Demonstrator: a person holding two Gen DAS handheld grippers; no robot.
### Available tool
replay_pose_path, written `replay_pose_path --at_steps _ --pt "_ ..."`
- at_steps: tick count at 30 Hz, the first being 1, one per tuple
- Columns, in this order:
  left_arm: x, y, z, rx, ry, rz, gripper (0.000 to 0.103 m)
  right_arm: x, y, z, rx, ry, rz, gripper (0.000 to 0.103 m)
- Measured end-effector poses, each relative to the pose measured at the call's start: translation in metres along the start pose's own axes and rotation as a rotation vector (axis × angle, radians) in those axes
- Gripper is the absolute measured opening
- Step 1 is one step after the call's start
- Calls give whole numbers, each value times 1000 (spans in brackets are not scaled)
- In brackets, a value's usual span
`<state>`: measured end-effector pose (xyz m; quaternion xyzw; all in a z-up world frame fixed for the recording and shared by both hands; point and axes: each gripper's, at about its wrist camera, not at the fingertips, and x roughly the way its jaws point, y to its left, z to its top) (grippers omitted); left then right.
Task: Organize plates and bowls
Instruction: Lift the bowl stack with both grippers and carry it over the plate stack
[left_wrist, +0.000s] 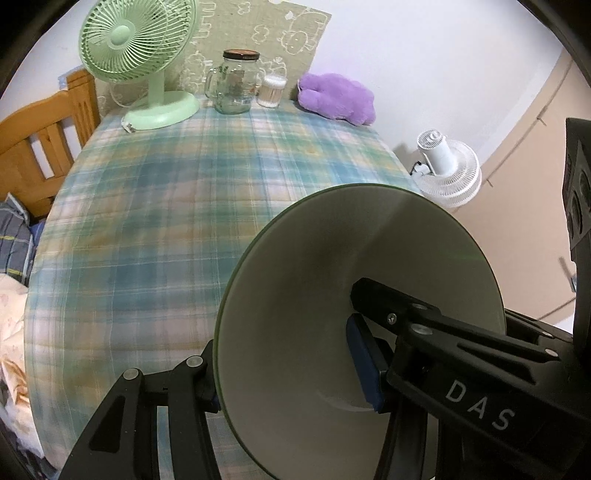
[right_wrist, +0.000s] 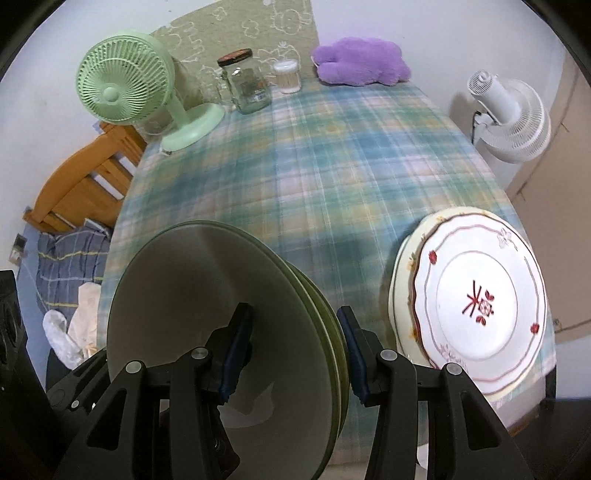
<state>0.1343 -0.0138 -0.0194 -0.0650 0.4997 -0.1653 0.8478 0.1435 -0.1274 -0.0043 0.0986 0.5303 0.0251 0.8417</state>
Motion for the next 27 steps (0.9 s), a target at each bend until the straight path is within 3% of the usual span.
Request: replay_pose_path --at_steps 27 --pt "41 -124 14 -19 -6 36 55 -26 -130 23 -22 7 41 50"
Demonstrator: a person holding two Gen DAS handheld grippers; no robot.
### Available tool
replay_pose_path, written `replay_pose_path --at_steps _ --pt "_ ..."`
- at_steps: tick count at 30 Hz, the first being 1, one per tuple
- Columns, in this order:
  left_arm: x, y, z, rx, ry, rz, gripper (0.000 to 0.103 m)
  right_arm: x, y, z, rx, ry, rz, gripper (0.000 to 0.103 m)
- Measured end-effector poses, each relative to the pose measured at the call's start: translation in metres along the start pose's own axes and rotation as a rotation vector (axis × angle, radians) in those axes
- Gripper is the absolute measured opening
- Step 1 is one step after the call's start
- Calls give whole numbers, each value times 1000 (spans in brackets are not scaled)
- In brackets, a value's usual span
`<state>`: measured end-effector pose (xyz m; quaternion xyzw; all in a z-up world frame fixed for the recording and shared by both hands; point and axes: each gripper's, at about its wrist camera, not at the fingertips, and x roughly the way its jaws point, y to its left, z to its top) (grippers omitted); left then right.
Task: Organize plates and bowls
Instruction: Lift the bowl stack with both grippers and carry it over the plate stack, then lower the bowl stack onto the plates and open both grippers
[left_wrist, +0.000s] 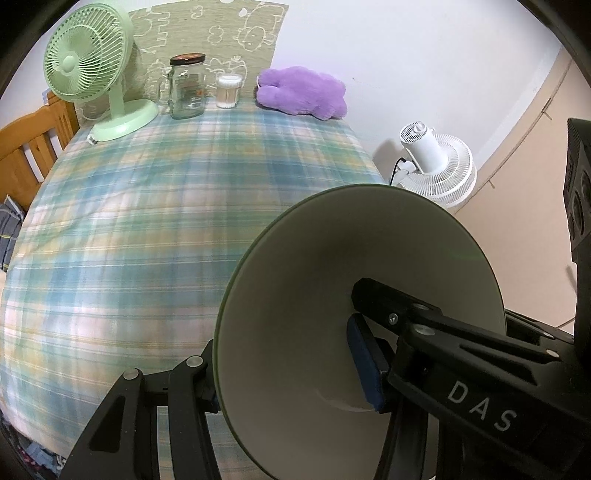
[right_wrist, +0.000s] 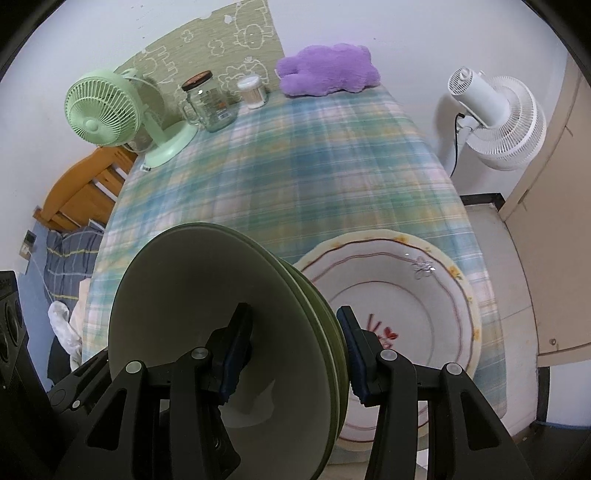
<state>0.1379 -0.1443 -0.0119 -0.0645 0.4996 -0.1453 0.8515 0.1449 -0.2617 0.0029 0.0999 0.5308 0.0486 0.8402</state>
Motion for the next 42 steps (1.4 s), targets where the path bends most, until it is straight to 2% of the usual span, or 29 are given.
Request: replay_pose_path --at_steps 8,21,26,42 --pt "18 -28 -1 -24 13 1 55 1 -32 6 -15 16 -3 50" --pt "46 -53 -10 -90 59 6 56 19 -70 9 -48 76 -5 50" --pt "56 -57 -10 -105 69 14 56 28 -80 12 -57 101 -2 50" --pt "66 -69 -1 -96 58 35 56 34 -90 21 -87 96 -8 50"
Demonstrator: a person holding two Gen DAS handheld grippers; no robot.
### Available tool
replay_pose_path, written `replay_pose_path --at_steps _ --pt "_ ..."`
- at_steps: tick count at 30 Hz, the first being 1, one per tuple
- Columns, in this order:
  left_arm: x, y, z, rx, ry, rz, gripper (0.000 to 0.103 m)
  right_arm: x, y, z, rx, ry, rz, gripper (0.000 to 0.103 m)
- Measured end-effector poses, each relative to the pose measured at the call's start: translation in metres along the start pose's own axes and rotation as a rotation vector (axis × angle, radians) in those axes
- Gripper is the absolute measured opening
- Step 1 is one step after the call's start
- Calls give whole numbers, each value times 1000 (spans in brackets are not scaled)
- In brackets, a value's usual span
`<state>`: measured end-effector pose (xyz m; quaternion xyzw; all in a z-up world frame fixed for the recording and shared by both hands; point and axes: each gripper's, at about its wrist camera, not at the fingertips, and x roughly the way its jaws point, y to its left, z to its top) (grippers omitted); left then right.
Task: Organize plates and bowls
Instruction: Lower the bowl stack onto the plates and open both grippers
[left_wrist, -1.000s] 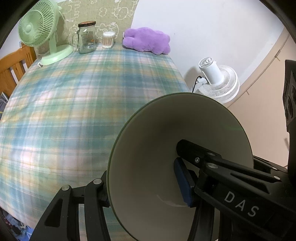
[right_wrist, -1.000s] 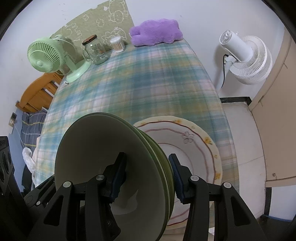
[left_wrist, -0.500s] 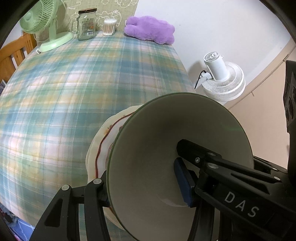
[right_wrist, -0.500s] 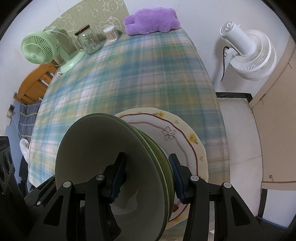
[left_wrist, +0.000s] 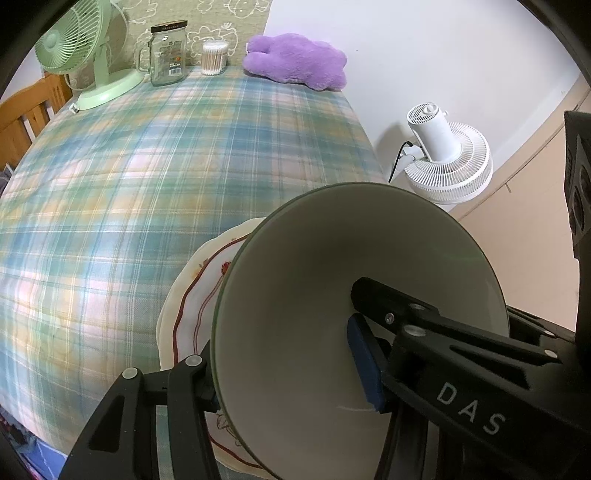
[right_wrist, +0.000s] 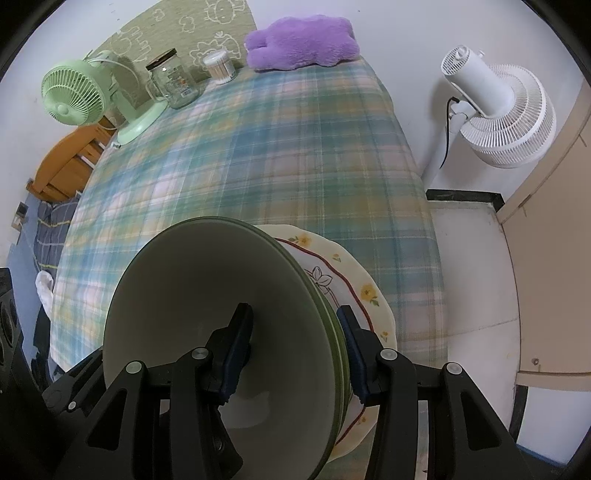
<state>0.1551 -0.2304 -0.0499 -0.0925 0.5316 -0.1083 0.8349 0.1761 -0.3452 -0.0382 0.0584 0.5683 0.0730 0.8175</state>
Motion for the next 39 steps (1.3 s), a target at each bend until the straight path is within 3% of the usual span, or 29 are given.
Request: replay_pose_path --at_steps 5,9,17,24,30,39 --pt "-2 -1 -3 15 -4 37 61 0 0 -3 -16 -2 0 51" --pt "-3 0 -6 11 0 72 72 0 -2 -6 -16 5 3 52" --pt "-18 -4 -6 70 -18 121 80 -13 -1 -9 -19 -15 -32 66" --pt "-40 -6 -3 130 -86 104 87 -40 5 -12 5 -95 -83 72" --pt "-72 -2 1 201 -193 70 93 -75 17 -18 40 -217 -183 74" --pt "-122 50 -2 223 -305 73 96 -111 76 -34 68 -391 -291 79"
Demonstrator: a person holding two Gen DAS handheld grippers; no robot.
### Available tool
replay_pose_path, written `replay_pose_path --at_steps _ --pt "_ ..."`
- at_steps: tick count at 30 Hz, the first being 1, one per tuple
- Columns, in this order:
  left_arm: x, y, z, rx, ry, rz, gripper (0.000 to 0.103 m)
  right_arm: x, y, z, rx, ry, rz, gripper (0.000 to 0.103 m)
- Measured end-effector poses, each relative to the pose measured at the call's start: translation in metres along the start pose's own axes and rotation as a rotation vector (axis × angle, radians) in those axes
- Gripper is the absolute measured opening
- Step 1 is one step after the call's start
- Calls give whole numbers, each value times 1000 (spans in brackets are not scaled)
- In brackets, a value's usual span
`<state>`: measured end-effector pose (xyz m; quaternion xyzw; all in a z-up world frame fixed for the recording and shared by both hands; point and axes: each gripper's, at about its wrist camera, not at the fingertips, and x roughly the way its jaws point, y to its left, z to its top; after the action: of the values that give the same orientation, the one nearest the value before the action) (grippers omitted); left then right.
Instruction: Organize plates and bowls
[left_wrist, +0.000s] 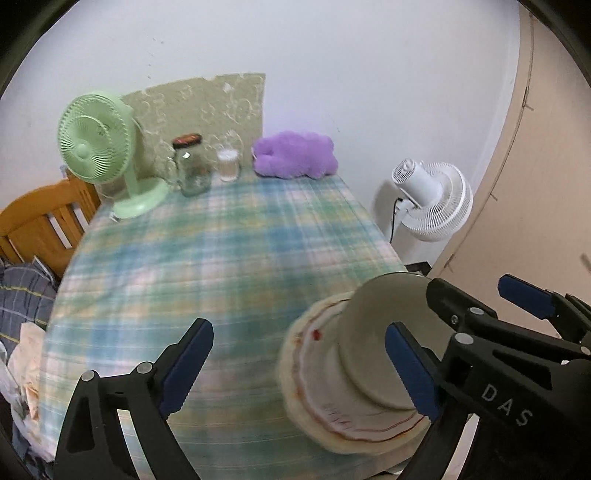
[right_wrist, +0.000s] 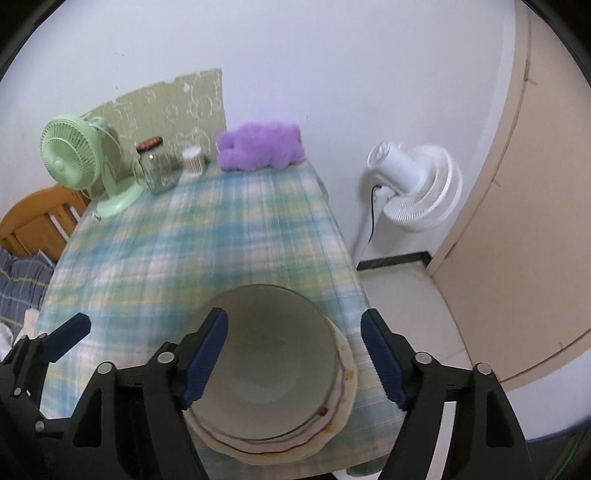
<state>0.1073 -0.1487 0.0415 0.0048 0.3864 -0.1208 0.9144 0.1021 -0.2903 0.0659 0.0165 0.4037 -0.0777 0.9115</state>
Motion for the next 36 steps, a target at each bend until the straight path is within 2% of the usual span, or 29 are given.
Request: replay_pose_path --at_steps 7,13,18,25,36 --pt "-23 57 -22 13 -61 41 96 -18 55 -22 25 -48 23 82" --pt "-36 107 -49 -27 -120 124 97 -22 95 -46 19 -94 59 83" --pt "-47 131 -74 -72 -136 185 98 -24 113 -68 -28 -128 104 83" --pt "-70 147 -106 -147 -209 218 99 -38 120 -94 -54 -164 115 84" --pt "-80 139 -136 -107 -241 233 102 -49 118 -136 -67 -203 128 86"
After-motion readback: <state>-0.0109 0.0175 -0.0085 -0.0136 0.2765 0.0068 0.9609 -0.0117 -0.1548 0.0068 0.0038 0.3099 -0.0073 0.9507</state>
